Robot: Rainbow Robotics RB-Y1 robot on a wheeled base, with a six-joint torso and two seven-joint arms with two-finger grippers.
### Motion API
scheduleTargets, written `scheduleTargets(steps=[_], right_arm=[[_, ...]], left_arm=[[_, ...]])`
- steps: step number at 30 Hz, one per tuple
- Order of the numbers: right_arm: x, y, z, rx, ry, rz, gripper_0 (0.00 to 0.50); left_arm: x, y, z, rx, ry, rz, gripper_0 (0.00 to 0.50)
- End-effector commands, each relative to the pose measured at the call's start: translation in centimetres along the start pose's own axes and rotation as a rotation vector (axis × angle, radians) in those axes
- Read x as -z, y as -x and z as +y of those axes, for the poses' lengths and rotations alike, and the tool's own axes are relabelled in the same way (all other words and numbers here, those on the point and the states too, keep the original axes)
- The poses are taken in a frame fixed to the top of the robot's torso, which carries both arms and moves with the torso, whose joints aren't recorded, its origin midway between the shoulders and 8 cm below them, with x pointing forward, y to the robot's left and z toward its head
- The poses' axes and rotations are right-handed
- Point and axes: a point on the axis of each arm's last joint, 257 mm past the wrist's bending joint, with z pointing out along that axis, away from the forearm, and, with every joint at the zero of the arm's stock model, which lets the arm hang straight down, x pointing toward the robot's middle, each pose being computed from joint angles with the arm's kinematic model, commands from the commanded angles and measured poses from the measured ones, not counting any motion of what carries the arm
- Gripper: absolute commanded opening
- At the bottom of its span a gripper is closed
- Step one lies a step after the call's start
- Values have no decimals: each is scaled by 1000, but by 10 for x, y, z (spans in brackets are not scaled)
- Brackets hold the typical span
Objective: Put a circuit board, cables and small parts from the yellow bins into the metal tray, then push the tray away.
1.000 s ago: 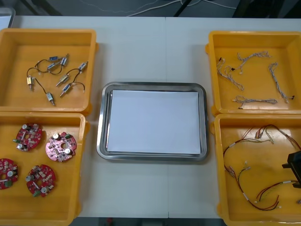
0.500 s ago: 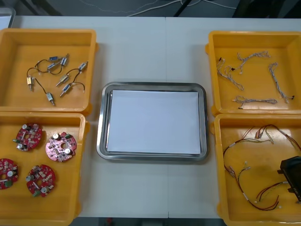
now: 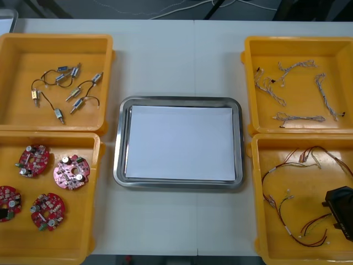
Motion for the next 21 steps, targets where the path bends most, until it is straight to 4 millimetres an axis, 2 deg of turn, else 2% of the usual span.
scheduleTargets(steps=[1, 12, 21], right_arm=[[-6, -9, -14, -24, -12, 8, 500], [-8, -7, -13, -26, -5, -7, 500], [-9, -10, -12, -38, -1, -3, 500]], left_arm=[[-17, -15, -4, -85, 12, 16, 500], [-26, -21, -17, -82, -2, 32, 500], [-32, -22, -18, -73, 10, 38, 500]])
